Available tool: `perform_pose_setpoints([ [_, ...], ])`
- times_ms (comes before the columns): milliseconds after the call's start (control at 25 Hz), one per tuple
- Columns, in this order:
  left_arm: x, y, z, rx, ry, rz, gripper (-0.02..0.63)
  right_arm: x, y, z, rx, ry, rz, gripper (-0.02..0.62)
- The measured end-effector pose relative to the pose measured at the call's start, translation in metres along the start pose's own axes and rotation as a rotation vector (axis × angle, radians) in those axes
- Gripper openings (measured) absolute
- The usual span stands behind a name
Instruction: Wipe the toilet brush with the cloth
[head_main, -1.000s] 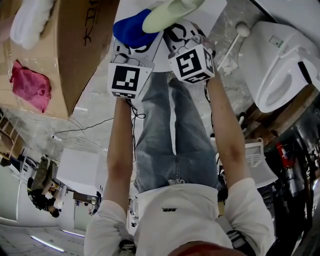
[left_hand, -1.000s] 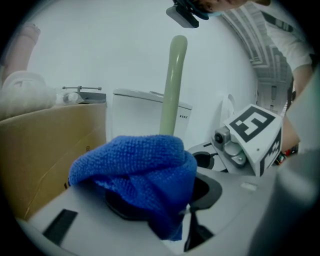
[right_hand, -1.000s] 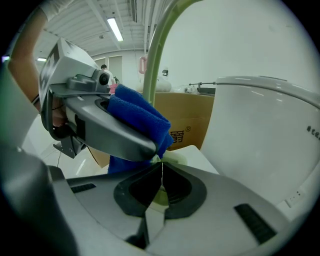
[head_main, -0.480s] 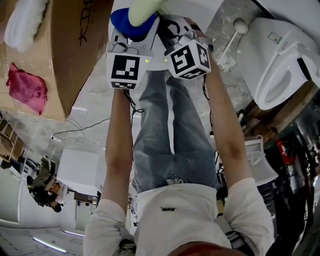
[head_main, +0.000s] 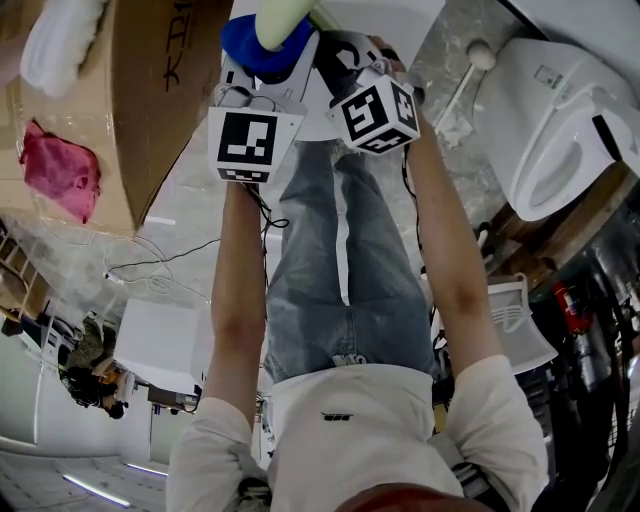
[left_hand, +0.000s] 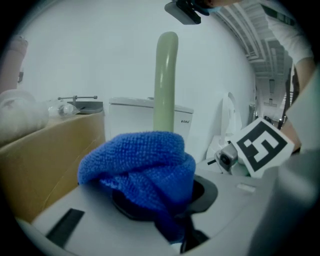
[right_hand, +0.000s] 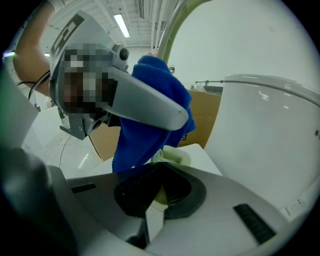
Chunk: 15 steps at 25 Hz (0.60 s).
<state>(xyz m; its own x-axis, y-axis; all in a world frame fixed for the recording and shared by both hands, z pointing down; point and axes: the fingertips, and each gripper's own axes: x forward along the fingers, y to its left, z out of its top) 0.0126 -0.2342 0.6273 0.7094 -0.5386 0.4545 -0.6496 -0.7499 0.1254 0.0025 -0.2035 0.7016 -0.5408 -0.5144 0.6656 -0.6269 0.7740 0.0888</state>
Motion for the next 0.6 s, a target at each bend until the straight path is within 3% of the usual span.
perform_pose_setpoints([
  [400, -0.022, 0.001, 0.062, 0.019, -0.083, -0.013, 0.100, 0.001, 0.001, 0.000, 0.010, 0.026, 0.007, -0.006],
  [600, -0.030, 0.001, 0.090, 0.052, -0.079, -0.022, 0.100, 0.000, 0.002, 0.000, 0.009, 0.036, 0.018, -0.006],
])
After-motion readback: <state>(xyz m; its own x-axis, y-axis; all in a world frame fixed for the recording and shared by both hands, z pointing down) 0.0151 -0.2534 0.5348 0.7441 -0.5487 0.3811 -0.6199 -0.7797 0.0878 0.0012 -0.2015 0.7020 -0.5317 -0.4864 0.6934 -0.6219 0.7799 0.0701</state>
